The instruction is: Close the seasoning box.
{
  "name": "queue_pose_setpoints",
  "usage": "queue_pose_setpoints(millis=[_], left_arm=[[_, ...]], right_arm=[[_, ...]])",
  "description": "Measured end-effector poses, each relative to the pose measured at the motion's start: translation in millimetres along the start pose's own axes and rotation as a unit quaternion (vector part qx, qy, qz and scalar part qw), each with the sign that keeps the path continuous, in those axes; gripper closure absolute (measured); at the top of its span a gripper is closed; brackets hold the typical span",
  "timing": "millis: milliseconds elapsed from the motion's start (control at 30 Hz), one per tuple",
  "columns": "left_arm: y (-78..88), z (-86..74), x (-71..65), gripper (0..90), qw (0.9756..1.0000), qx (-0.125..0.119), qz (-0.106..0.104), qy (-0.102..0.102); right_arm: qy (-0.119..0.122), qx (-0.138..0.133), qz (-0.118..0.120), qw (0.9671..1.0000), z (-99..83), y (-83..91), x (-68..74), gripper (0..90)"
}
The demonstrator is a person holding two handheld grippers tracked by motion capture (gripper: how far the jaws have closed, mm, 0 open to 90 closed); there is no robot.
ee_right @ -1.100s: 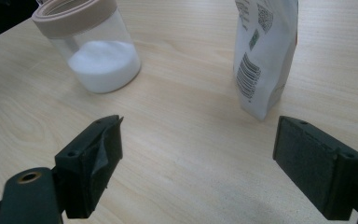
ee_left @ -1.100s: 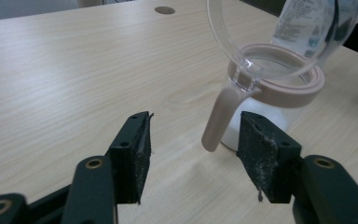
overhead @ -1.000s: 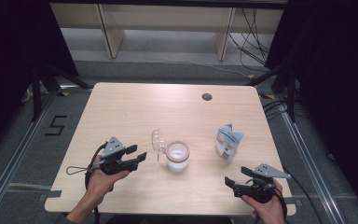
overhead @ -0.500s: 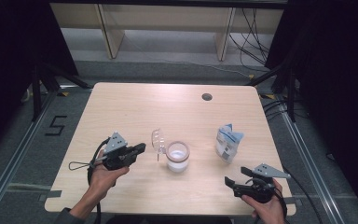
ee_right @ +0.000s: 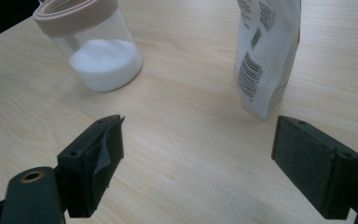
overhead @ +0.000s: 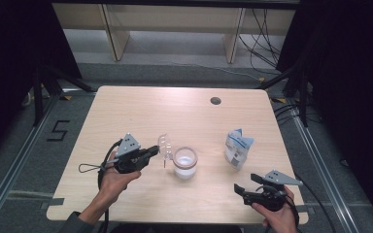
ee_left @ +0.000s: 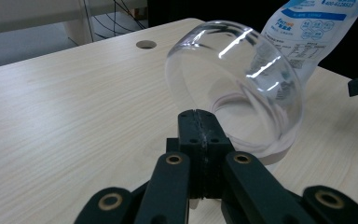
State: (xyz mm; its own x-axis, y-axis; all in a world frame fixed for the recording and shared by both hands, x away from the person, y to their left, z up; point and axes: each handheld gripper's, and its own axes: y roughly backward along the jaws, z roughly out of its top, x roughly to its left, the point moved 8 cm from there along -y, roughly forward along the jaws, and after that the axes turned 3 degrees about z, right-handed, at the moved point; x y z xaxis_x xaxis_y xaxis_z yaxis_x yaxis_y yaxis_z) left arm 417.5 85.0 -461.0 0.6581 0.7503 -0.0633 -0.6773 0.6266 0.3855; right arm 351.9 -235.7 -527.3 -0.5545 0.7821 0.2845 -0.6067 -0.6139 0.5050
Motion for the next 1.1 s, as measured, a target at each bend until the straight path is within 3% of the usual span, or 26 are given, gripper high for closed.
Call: queue_pose_setpoints(millis=[133, 200, 267, 333, 400, 433, 500, 533, 567, 733, 800, 833, 867, 900, 1100], left_arm=[[-1.0, 1.9, -2.6, 89.4, 1.0000, 0.002, -0.002, -0.004], [-1.7, 2.7, -4.2, 89.4, 1.0000, 0.000, -0.005, -0.002], [-2.1, 2.8, -5.0, 89.4, 1.0000, 0.002, -0.004, -0.004], [-2.8, 3.2, -6.1, 89.4, 1.0000, 0.000, -0.006, -0.006], [-3.3, 3.3, -7.1, 89.4, 0.9999, 0.003, -0.007, -0.008], [-4.0, 3.4, -8.1, 89.4, 0.9999, 0.002, -0.009, -0.007], [-4.5, 3.1, -9.4, 89.4, 0.9999, 0.004, -0.009, -0.010], [-4.9, 3.0, -10.5, 89.4, 0.9999, 0.006, -0.010, -0.011], [-5.7, 3.1, -11.4, 89.4, 0.9998, 0.005, -0.012, -0.012], [-9.2, 2.5, -17.7, 89.3, 0.9996, 0.009, -0.020, -0.017], [-10.6, 2.4, -19.1, 89.4, 0.9996, 0.009, -0.021, -0.017], [-11.4, 2.3, -20.6, 89.3, 0.9995, 0.009, -0.025, -0.018], [-12.2, 2.2, -22.5, 89.3, 0.9995, 0.010, -0.024, -0.018], [-12.6, 1.9, -23.1, 89.3, 0.9994, 0.012, -0.026, -0.021], [-14.8, 1.7, -26.1, 89.3, 0.9992, 0.014, -0.030, -0.024]], right_arm=[[-0.003, 0.003, -0.001, 1.0000, -0.3, -0.3, 0.2, 17.6], [0.020, 0.003, -0.012, 0.9997, 0.0, -0.5, -4.3, 17.7], [-0.003, 0.003, -0.001, 1.0000, -0.5, -0.4, 0.2, 17.7], [-0.002, 0.003, -0.001, 1.0000, -0.4, -0.4, 0.1, 17.7], [0.020, 0.002, -0.006, 0.9998, 0.3, -0.2, -3.3, 17.7], [0.002, 0.004, -0.002, 1.0000, -0.6, -0.4, -0.3, 17.7], [-0.003, 0.004, -0.001, 1.0000, -0.4, -0.4, 0.5, 17.7], [0.017, 0.000, -0.004, 0.9998, 0.6, -0.6, -2.7, 17.8], [0.023, 0.003, -0.011, 0.9997, 0.0, -0.8, -4.5, 17.8], [0.022, 0.003, -0.010, 0.9997, 0.1, -0.8, -4.1, 17.8], [0.017, 0.001, -0.004, 0.9999, 0.4, -0.5, -2.6, 17.8], [-0.004, 0.004, 0.000, 1.0000, -0.5, -0.5, 0.5, 17.8], [0.001, 0.003, -0.001, 1.0000, -0.2, -0.5, -0.2, 17.8], [0.022, 0.003, -0.010, 0.9997, 0.2, -0.9, -4.1, 17.8], [0.023, 0.000, -0.005, 0.9997, 0.9, -0.9, -3.4, 17.8]])
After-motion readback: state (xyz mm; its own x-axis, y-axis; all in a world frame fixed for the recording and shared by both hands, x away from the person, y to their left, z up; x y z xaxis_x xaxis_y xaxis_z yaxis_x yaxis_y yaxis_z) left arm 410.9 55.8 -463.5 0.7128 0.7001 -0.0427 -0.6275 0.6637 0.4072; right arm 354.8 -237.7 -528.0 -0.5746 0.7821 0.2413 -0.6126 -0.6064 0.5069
